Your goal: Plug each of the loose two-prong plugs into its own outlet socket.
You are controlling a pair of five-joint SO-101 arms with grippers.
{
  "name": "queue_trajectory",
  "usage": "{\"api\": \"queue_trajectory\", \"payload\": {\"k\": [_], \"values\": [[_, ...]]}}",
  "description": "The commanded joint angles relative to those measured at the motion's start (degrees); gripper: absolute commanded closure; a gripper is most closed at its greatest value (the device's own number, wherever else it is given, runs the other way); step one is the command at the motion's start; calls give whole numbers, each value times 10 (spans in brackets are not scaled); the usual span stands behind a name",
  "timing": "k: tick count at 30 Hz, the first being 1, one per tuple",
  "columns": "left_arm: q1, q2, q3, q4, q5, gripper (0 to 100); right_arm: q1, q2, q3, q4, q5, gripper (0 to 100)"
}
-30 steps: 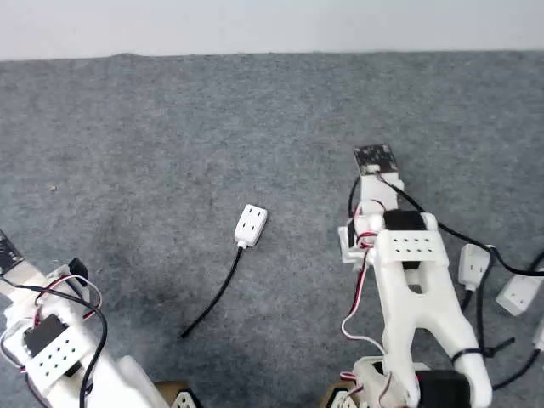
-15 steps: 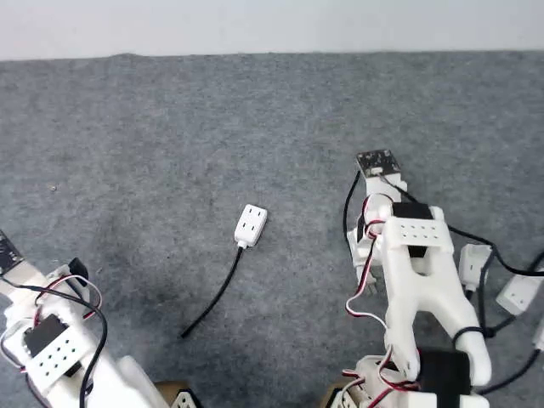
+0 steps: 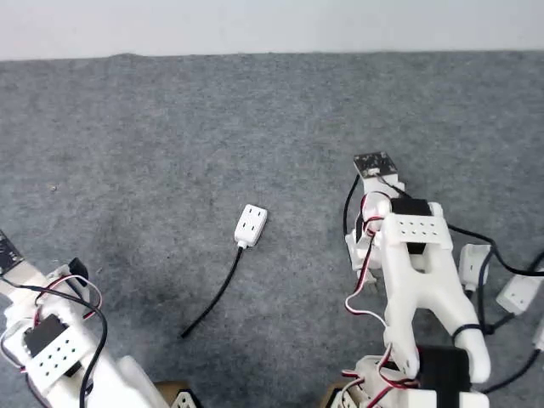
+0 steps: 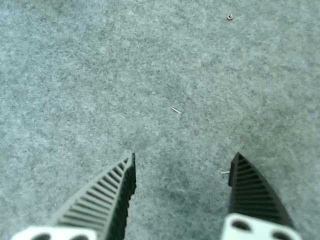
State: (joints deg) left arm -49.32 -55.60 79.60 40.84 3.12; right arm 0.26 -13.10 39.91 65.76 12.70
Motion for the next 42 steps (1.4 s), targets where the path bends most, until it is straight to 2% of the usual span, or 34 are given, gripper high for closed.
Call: {"api": "queue_trajectory", "payload": {"k": [1, 9, 12, 16, 20, 25, 30, 37, 42], "values": [[3, -2, -7, -13, -2, 717, -3, -3, 5, -21, 7, 990], [3, -1, -7, -13, -2, 717, -3, -3, 21, -29, 8, 990], [3, -1, -7, -13, -2, 717, -7, -3, 61, -64, 10, 990], [3, -1, -7, -13, -2, 717, -14, -3, 87, -74, 62, 990], [3, -1, -7, -13, -2, 717, -23, -9, 87, -71, 63, 990], [3, -1, -7, -13, -2, 717, -20, -11, 50, -71, 63, 976], [3, -1, -7, -13, -2, 717, -23, -10, 13, -75, 63, 883], [3, 0, -7, -13, -2, 717, -21, -3, -3, -100, 71, 881], [3, 0, -7, -13, -2, 717, -20, 23, -2, -109, 115, 882]]}}
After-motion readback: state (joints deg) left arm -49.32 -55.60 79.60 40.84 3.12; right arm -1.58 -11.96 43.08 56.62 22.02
